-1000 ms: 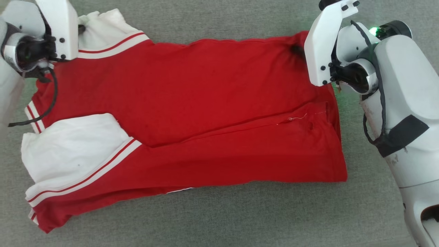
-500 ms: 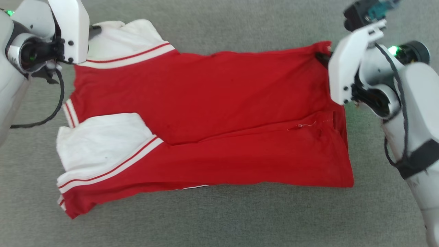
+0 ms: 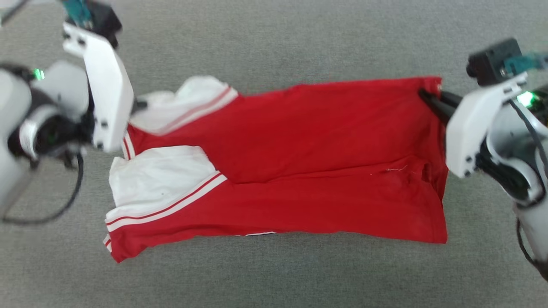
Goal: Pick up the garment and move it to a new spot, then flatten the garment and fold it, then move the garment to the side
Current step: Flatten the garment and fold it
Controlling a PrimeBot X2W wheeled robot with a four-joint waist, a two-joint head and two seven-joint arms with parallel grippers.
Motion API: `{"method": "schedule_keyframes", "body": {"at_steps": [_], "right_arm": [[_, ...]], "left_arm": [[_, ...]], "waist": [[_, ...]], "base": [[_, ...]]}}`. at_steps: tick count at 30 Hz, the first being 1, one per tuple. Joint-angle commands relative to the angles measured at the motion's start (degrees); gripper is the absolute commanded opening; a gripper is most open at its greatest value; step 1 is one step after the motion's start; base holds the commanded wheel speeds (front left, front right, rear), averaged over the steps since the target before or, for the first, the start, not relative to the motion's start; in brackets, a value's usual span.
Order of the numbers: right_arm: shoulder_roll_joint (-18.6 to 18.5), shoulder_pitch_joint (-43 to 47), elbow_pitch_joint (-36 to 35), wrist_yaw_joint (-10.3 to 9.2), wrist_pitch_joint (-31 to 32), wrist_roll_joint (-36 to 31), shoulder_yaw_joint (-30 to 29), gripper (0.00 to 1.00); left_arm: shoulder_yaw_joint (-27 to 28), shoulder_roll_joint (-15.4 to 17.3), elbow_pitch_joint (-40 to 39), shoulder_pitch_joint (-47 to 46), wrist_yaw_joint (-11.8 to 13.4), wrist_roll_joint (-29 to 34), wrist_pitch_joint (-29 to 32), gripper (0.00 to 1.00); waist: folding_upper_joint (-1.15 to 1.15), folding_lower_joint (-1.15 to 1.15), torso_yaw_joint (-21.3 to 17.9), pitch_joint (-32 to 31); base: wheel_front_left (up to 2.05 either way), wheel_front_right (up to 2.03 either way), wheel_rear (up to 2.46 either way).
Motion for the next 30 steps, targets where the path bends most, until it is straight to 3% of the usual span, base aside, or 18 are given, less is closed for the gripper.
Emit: {"method": "schedule_keyframes", "body": {"at_steps": [1,5,8,13,16,17,18,19,20,26,30], "right_arm": [[-1.27,2.76,-2.78,-0.04,0.43,0.59,-0.44,0.00],[-3.32,8.54,-8.66,-0.04,1.51,1.34,-1.92,0.00],[-3.59,12.98,-11.06,-0.04,2.58,1.94,-3.87,0.00],[-2.35,17.50,-11.51,-0.04,4.09,2.19,-5.62,0.00],[-0.87,18.78,-10.19,-0.04,4.54,1.96,-5.96,0.00],[-0.56,19.03,-9.54,-0.04,4.83,1.53,-5.82,0.12],[-0.46,19.09,-9.08,-0.04,4.95,0.91,-5.54,0.40],[0.20,18.99,-8.64,-0.04,4.61,0.81,-5.58,1.00],[0.78,18.86,-8.13,-0.04,4.51,0.63,-5.74,1.00],[1.45,20.21,-9.89,-0.04,5.73,0.99,-6.53,1.00],[2.59,22.68,-12.88,-0.04,6.39,0.40,-10.54,1.00]], "left_arm": [[-0.38,1.66,-4.38,2.45,2.29,-0.63,1.10,0.00],[-1.26,5.92,-14.57,7.00,7.72,-1.81,2.88,0.00],[-1.87,8.27,-19.28,9.77,10.26,-2.19,2.95,0.00],[-3.15,9.59,-19.79,13.40,11.76,-2.12,2.06,0.00],[-3.15,8.06,-16.95,15.43,11.93,-2.91,-0.25,0.00],[-3.33,7.67,-15.93,15.98,11.45,-2.87,-0.96,0.34],[-3.17,7.25,-14.54,16.35,11.26,-2.96,-2.02,0.70],[-2.95,6.82,-13.42,16.76,11.09,-3.00,-3.09,0.93],[-2.81,6.43,-12.34,17.13,10.78,-3.15,-3.97,1.00],[-0.72,6.21,-10.15,18.92,9.13,-3.04,-10.96,1.00],[1.40,7.87,-12.15,21.43,8.07,-1.22,-19.67,1.00]], "waist": [[0.00,0.00,0.46,-0.36],[0.00,0.00,0.86,-0.40],[0.00,0.00,1.02,-0.19],[0.00,0.00,1.03,0.15],[0.00,0.00,0.86,0.22],[0.00,0.00,0.76,0.17],[0.00,0.00,0.69,0.10],[0.00,0.00,0.61,-0.02],[0.00,0.00,0.54,-0.18],[0.00,0.00,0.47,-2.00],[0.00,0.00,0.54,-3.45]], "base": [[0.00,0.00,0.00],[0.00,0.00,0.00],[0.00,0.00,0.00],[0.00,0.00,0.00],[0.00,0.00,0.00],[0.00,0.00,0.00],[0.00,0.00,0.00],[0.00,0.00,0.00],[0.00,0.00,0.00],[0.00,0.00,0.00],[0.00,0.00,0.00]]}}
